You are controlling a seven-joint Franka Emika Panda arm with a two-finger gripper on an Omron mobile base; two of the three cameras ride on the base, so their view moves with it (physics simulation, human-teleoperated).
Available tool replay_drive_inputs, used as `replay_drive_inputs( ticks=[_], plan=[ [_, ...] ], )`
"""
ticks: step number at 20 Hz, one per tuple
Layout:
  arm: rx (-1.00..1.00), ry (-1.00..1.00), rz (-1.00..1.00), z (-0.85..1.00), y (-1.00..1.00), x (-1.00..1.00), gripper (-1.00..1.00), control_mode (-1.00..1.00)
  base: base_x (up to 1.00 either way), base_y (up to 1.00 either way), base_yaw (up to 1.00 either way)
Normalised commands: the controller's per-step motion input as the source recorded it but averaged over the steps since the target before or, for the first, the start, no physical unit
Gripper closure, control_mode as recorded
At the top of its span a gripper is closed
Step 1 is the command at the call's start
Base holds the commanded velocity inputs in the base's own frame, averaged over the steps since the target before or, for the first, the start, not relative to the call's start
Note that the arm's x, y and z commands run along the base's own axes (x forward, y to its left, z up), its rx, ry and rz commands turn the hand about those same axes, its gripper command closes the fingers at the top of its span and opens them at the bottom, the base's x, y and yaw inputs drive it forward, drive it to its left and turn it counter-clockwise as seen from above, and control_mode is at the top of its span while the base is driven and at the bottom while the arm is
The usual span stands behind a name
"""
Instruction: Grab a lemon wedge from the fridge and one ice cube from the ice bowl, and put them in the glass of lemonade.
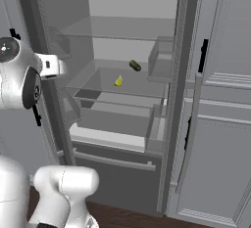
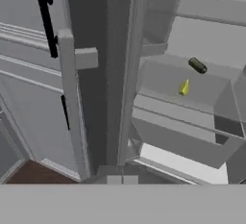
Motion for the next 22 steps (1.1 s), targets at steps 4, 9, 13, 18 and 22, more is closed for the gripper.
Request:
replay_drive_inputs(
  ticks=[4,9,13,18,22],
  plan=[
    [0.43,0.17,-0.22,0.02,-1.00,0.41,1.00,-1.00,0.00,0.00,0.00],
    [0.36,0.03,-0.06,-0.63,-0.30,0.56,-1.00,-1.00,0.00,0.00,0.00],
    [0.26,0.07,0.02,-0.60,0.21,0.97,-1.00,-1.00,0.00,0.00,0.00],
    [0.22,0.26,0.19,-0.03,0.32,0.74,-1.00,-1.00,0.00,0.00,0.00],
    [0.11,0.26,0.31,-0.04,0.06,0.21,-1.00,-1.00,0.00,0.00,0.00]
  ],
)
